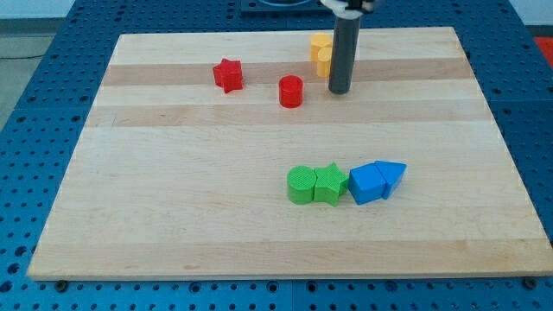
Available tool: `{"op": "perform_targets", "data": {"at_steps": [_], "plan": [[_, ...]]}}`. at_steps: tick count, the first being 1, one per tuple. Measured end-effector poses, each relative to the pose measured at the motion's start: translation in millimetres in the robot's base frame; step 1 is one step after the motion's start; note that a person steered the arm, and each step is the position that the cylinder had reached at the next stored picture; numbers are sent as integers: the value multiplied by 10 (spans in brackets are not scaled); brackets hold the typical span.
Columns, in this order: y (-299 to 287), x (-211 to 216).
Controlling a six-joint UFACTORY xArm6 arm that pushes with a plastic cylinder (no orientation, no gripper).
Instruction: Push the red circle into the red star
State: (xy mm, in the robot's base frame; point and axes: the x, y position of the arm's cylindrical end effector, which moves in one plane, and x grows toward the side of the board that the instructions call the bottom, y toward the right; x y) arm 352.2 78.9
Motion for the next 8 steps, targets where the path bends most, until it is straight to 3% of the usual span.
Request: {"op": "perform_targets", "data": {"at_steps": [1,4,6,7,8], "plan": [[-85,191],[-1046,-96],[-951,-29],[-615,-62],[-625,-233]]}}
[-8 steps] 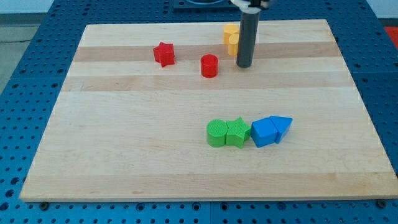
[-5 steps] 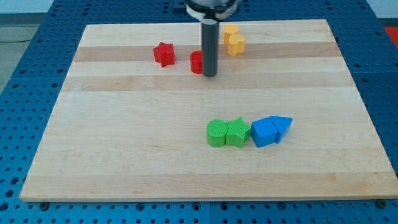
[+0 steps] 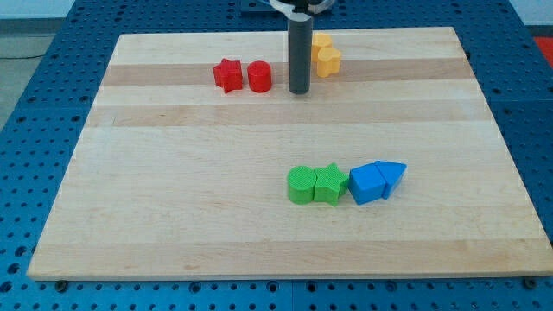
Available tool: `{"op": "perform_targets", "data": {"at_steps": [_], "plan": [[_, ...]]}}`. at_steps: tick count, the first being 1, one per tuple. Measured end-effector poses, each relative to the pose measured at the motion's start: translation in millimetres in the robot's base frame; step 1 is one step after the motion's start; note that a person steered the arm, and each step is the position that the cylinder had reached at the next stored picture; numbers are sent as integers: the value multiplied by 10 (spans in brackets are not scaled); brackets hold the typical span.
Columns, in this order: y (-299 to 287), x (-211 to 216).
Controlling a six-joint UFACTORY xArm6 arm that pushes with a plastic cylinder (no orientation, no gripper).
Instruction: Push the red circle into the red star
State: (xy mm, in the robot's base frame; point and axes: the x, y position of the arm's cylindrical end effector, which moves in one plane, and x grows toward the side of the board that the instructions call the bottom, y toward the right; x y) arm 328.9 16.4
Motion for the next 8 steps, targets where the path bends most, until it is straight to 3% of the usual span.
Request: {"op": "perform_targets", "data": {"at_steps": [6,8], "plan": [[-676,-106],[-490,529]]}}
